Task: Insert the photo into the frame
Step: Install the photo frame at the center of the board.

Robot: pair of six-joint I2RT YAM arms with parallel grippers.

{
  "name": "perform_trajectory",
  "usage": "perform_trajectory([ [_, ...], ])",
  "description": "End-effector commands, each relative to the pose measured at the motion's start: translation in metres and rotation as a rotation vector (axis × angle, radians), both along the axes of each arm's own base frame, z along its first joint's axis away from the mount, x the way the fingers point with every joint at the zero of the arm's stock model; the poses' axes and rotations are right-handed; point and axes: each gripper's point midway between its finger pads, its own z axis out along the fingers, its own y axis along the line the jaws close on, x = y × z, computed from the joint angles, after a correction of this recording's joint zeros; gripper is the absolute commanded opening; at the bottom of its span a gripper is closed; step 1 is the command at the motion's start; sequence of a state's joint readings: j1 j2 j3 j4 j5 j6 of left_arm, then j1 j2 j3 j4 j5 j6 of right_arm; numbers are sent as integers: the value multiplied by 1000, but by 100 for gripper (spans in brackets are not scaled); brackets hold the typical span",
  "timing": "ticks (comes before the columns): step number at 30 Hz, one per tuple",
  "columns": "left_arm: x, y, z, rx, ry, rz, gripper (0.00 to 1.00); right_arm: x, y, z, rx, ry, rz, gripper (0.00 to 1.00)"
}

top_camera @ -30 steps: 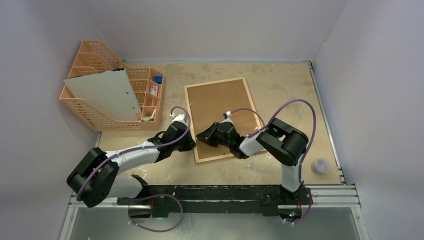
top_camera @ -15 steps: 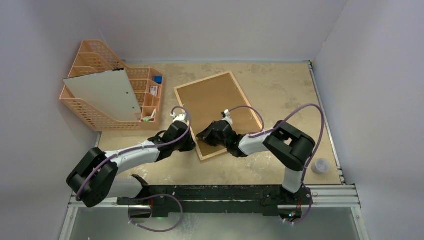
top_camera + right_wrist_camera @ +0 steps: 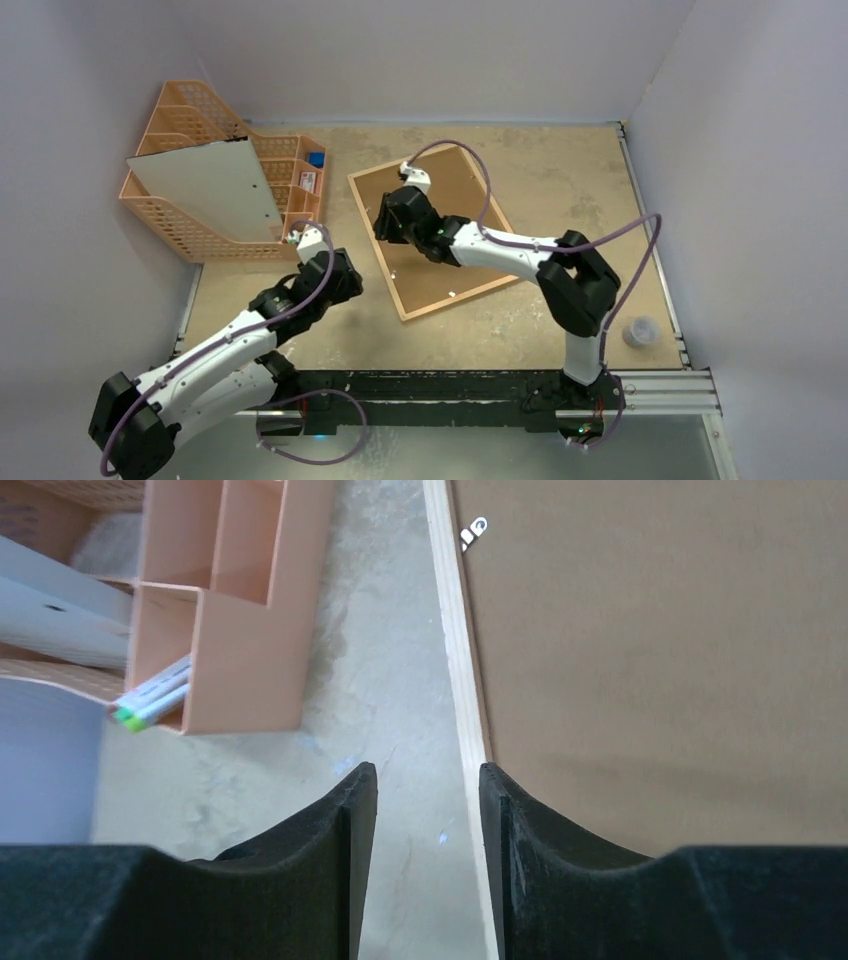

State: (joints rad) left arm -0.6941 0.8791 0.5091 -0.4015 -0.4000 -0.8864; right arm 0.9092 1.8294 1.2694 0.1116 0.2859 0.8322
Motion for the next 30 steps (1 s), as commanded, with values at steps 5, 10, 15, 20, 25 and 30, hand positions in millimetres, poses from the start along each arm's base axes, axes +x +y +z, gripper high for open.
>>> perform_trajectory([
  [5, 7, 48, 48, -30, -159, 279, 60, 15, -5, -58, -450, 19, 166, 47],
  [10, 3, 52, 53, -59, -181, 297, 62, 13, 5, -66, -503, 15, 208, 46],
  [15, 2, 48, 50, -80, -177, 280, 63, 1, 24, -71, -524, 13, 260, 45],
  [20, 1, 47, 45, -86, -169, 273, 64, -5, 31, -75, -536, 13, 263, 46],
  [25, -3, 48, 42, -99, -163, 278, 64, -4, 17, -89, -607, 49, 200, 46],
  [30, -7, 46, 39, -132, -155, 274, 64, -6, 13, -100, -633, 69, 196, 43],
])
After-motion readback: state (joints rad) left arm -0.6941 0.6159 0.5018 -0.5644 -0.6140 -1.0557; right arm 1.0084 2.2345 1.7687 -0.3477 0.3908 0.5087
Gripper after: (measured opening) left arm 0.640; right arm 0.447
